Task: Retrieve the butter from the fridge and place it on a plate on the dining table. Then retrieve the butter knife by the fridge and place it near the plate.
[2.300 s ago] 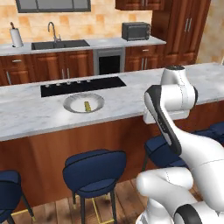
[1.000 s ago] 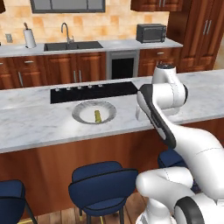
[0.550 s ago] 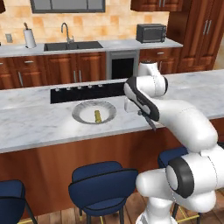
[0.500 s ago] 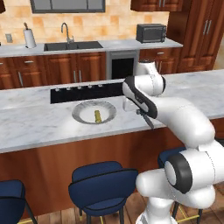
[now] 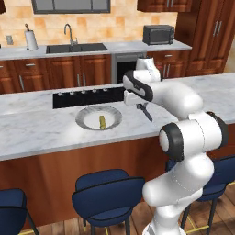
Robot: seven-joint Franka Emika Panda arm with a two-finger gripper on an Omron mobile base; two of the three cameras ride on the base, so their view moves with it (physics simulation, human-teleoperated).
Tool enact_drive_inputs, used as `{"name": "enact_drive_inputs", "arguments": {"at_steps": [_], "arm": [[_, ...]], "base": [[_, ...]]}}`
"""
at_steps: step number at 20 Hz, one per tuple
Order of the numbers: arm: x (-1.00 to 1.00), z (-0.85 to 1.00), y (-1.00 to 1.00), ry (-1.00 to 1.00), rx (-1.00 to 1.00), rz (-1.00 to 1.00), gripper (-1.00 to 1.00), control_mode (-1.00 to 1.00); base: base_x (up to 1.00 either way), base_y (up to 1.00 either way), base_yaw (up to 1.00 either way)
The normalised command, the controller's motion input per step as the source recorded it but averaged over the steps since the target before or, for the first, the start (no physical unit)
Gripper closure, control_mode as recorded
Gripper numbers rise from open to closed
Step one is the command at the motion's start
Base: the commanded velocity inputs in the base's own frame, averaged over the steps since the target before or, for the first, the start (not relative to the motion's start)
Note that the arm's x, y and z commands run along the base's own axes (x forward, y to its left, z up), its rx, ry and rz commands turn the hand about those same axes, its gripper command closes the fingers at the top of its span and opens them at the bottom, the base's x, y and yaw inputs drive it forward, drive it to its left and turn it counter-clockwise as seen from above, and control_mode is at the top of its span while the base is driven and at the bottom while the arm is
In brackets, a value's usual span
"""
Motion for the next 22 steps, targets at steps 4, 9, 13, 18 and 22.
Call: {"name": "enact_drive_inputs", "arguments": {"at_steps": [4, 9, 13, 18, 22], "arm": [[0.79, -0.14, 0.0, 0.0, 0.0, 0.0, 1.0, -1.0], [0.32, -0.36, 0.0, 0.0, 0.0, 0.0, 1.0, -1.0], [0.16, -0.47, 0.13, 0.0, 0.0, 0.0, 1.0, -1.0], [0.15, -0.54, 0.03, 0.0, 0.0, 0.0, 1.0, -1.0], [0.08, -0.53, 0.0, 0.0, 0.0, 0.0, 1.0, -1.0]], "base": [[0.0, 0.0, 0.0], [0.0, 0.0, 0.0], [0.0, 0.0, 0.0], [0.0, 0.0, 0.0], [0.0, 0.0, 0.0]]}}
